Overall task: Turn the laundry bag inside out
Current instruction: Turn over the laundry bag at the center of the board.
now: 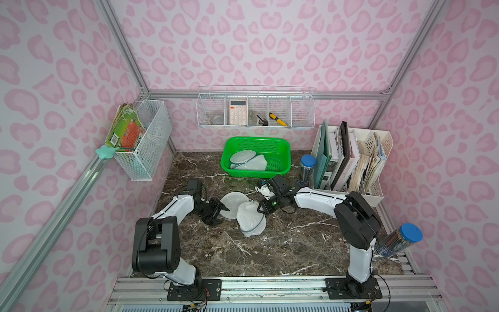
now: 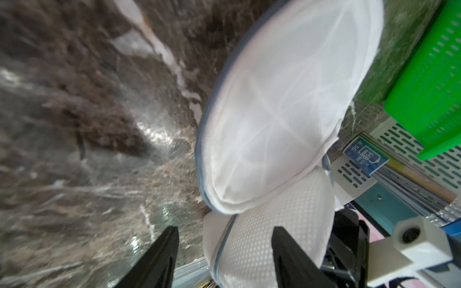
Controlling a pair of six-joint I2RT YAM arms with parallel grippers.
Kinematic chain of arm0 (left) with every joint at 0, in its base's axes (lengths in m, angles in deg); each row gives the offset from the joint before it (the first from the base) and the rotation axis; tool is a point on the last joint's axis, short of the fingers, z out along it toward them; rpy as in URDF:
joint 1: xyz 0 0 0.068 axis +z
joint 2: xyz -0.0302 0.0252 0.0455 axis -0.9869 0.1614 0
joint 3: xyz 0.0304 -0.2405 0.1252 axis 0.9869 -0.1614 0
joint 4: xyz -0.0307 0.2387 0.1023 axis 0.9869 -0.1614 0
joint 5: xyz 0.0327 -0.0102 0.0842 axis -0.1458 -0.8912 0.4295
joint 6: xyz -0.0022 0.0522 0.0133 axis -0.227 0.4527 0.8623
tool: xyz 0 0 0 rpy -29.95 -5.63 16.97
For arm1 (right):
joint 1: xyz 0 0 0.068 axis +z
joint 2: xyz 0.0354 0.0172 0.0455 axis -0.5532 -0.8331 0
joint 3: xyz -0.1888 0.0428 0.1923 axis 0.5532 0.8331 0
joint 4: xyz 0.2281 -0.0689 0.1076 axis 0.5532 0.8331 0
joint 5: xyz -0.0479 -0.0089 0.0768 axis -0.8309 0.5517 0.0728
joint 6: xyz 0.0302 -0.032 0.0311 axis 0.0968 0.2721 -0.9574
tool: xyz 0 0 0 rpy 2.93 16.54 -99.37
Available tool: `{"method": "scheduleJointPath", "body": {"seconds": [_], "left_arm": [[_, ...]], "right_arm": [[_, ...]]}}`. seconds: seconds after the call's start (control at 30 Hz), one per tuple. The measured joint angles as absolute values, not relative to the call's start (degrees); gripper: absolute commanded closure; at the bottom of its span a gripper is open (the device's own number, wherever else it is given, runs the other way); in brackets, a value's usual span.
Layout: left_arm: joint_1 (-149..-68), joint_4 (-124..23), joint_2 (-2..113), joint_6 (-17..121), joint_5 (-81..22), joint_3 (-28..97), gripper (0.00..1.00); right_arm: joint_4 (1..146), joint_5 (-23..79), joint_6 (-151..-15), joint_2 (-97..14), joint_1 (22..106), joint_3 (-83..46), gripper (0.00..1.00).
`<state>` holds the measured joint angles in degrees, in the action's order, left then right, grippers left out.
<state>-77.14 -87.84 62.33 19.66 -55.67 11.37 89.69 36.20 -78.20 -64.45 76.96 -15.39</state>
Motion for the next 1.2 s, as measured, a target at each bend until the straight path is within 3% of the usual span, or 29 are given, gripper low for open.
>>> {"method": "scheduleJointPath", "body": {"seconds": [0.2,0.27,0.4,0.43,0.6,0.87,1.2], "left_arm": [[-77.0,-80.6,66.1,13.5,-56.6,9.3,0.45],[-77.0,-78.8,67.3,12.0,-56.9,9.0,0.57],[-77.0,-74.6,68.8,9.5,-57.9,8.9,0.97],[-77.0,-74.0,68.7,8.9,-58.0,9.0,1.0],[-77.0,-75.4,64.9,7.9,-57.5,12.9,1.0],[-78.7,-88.0,55.0,11.1,-51.0,27.0,1.0],[-80.8,-95.2,49.7,12.1,-47.1,30.2,1.0]], "right_arm": [[89.7,35.8,-77.8,-64.4,77.0,-15.5,0.57],[89.7,35.8,-77.8,-64.4,77.0,-15.5,0.59],[89.8,35.3,-77.6,-64.4,77.1,-15.5,0.63],[89.9,35.1,-77.6,-64.4,77.2,-15.5,0.61],[91.6,33.8,-77.4,-62.8,77.3,-15.9,0.47],[90.6,32.6,-81.0,-56.9,73.4,-16.1,0.35],[86.5,38.9,-85.5,-57.9,71.5,-15.8,0.27]]}}
